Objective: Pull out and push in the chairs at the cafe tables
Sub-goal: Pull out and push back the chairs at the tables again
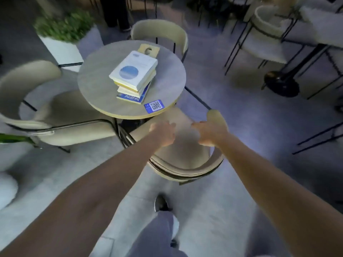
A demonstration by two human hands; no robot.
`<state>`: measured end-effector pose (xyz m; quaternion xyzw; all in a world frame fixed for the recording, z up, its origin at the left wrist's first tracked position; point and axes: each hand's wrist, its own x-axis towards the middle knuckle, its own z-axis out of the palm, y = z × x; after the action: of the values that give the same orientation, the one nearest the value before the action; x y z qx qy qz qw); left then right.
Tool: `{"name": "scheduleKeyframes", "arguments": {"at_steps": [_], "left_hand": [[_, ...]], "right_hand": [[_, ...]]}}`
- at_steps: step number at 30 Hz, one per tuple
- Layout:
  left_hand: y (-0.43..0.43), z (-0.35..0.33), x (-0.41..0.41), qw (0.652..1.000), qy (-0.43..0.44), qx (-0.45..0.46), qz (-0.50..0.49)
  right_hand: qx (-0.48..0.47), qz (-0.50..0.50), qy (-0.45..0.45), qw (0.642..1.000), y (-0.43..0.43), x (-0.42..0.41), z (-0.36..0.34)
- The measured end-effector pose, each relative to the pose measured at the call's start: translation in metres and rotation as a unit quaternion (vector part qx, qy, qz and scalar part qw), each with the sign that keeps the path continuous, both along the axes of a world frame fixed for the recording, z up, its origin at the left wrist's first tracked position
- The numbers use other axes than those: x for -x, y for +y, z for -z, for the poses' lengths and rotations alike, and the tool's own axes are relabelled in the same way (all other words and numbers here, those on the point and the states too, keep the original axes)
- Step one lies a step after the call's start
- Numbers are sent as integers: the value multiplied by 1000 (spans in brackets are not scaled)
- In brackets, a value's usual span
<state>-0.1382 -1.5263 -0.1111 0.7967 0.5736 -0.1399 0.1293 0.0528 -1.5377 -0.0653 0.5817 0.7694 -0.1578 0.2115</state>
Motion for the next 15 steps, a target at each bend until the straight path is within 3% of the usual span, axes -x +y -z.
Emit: {"name": "scheduleKeyframes", "arguments": {"at_steps": [11, 15], "left_hand": [[33, 12, -19, 988, 12, 29, -153], [21, 26, -40, 979, -1, 64, -192]], "right_hand": [[53, -87, 43, 994, 68, -25, 37], [75, -136, 19, 988, 78, -42, 57]]}}
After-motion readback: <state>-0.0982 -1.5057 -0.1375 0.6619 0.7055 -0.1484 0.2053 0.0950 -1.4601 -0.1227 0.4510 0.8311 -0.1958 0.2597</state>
